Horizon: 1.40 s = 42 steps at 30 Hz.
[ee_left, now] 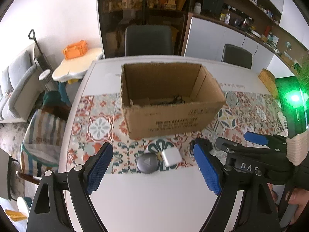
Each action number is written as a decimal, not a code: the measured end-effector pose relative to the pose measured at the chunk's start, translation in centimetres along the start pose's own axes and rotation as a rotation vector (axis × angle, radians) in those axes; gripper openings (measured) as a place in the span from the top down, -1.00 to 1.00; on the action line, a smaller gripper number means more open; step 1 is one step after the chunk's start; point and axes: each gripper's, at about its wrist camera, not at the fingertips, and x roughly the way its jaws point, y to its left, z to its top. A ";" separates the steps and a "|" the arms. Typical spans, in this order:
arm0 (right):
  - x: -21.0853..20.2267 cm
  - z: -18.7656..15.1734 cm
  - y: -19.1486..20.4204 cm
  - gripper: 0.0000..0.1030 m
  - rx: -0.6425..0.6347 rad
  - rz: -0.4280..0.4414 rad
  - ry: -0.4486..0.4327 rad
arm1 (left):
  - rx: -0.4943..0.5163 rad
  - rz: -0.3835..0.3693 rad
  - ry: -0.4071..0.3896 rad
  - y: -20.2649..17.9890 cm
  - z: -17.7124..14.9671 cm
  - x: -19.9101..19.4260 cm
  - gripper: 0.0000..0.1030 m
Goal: Organize rigid objects
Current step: 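Withdraw both open tools from the box toward the remaining items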
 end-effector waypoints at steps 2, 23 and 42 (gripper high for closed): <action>0.5 -0.5 -0.2 -0.49 0.004 0.000 0.018 | -0.001 0.001 0.019 0.0 -0.5 0.5 -0.67; 6.2 -4.7 -2.4 -0.49 0.011 0.013 0.190 | -0.098 -0.021 0.263 0.2 -6.6 7.7 -0.67; 11.8 -6.5 -2.6 -0.49 -0.039 0.020 0.239 | -0.162 -0.001 0.337 -0.3 -10.3 11.9 -0.67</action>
